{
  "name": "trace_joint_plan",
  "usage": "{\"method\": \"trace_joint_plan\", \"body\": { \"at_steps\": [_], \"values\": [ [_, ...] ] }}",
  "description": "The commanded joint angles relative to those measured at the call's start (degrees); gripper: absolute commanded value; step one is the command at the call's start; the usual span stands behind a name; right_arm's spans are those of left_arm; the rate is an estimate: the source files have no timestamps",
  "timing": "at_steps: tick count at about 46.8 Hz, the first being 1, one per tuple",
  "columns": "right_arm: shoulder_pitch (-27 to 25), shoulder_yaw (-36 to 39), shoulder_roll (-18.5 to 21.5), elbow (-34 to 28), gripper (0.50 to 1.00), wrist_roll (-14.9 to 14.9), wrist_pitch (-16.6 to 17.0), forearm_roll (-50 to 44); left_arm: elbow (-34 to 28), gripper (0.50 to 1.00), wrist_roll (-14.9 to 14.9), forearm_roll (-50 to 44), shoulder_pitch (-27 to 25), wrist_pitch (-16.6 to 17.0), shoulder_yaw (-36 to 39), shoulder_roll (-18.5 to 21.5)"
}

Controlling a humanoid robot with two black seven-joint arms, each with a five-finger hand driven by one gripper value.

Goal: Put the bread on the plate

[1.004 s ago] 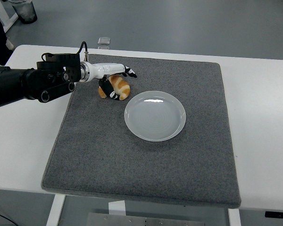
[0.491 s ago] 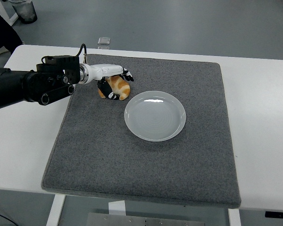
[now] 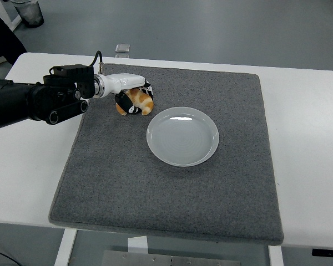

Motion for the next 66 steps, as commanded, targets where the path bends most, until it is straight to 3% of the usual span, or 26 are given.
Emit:
{"method": "trace_joint_plan", "body": {
  "at_steps": [1, 11, 28, 43, 49, 55, 66],
  "values": [
    [0.0, 0.0, 0.0, 0.0, 0.952, 0.0, 0.0, 0.0, 0.1, 0.500, 0.0, 0.4, 0.0, 0.4, 0.0, 0.0],
    [0.0, 0.0, 0.0, -0.1, 0.952, 0.0, 0.0, 0.0, -0.4, 0.500, -0.1, 0.5, -1.4, 0.7, -0.3, 0.0],
    [0.0, 0.0, 0.0, 0.0, 0.954, 0.0, 0.0, 0.0, -6.8, 0.500, 0.0, -0.7, -16.7, -0.5, -0.6, 5.3],
    [0.0, 0.0, 0.0, 0.0, 0.952, 0.0, 0.0, 0.0, -13.4, 0.500, -0.4, -0.9, -22.7, -3.8, -0.9, 6.9],
    [0.0, 0.0, 0.0, 0.0, 0.952, 0.0, 0.0, 0.0, -19.1, 0.500, -1.8, 0.2, -23.1, -4.0, -2.2, 7.1],
    [0.0, 0.0, 0.0, 0.0, 0.952, 0.0, 0.0, 0.0, -23.6, 0.500, -5.0, 0.5, -23.4, -4.0, -2.5, 6.8],
    [0.0, 0.0, 0.0, 0.0, 0.952, 0.0, 0.0, 0.0, -27.6, 0.500, -8.5, 2.9, -23.3, -4.1, -2.6, 5.9]
  ]
}}
